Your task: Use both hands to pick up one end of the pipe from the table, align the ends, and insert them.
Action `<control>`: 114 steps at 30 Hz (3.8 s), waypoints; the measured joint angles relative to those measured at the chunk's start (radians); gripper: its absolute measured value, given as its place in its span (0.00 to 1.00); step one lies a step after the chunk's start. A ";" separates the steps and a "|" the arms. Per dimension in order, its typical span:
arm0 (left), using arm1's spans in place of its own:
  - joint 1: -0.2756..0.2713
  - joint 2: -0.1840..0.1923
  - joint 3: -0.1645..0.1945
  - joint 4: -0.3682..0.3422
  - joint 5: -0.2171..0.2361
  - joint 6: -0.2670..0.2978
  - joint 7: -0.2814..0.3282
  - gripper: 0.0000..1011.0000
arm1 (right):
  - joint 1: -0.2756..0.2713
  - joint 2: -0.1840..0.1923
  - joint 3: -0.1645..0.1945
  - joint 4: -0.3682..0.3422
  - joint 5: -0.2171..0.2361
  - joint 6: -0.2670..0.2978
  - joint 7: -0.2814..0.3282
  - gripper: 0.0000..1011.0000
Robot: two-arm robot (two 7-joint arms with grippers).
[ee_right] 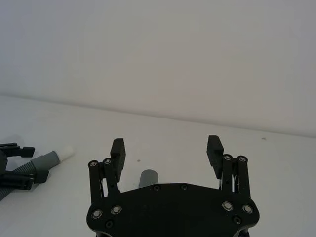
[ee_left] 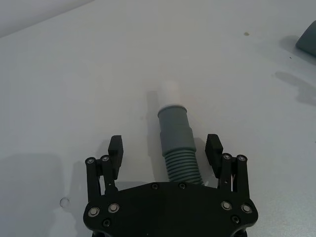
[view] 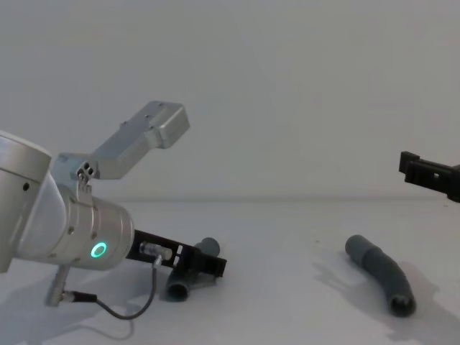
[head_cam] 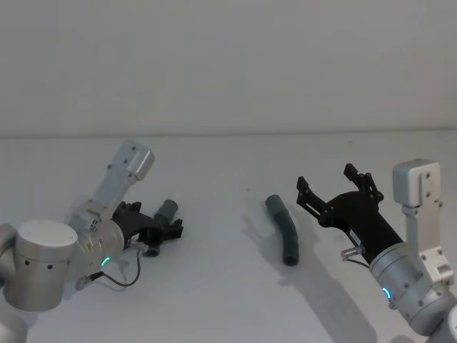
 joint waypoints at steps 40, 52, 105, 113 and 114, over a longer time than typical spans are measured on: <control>0.000 -0.001 0.000 0.003 0.002 0.001 -0.002 0.55 | 0.000 0.000 0.000 0.000 0.000 0.000 0.000 0.99; 0.000 -0.001 0.000 0.003 0.002 0.001 -0.002 0.48 | 0.000 0.000 0.000 0.000 0.000 0.000 0.000 0.99; 0.000 -0.001 0.000 0.003 0.002 0.001 -0.002 0.34 | 0.087 -0.016 0.025 -0.067 0.144 0.429 0.024 0.99; 0.000 -0.001 0.000 0.003 0.002 0.001 -0.002 0.34 | 0.140 0.005 -0.006 -0.037 0.144 0.514 0.044 0.99; 0.000 -0.001 0.000 0.003 0.002 0.001 -0.002 0.34 | 0.145 0.007 -0.010 -0.032 0.142 0.515 0.047 0.99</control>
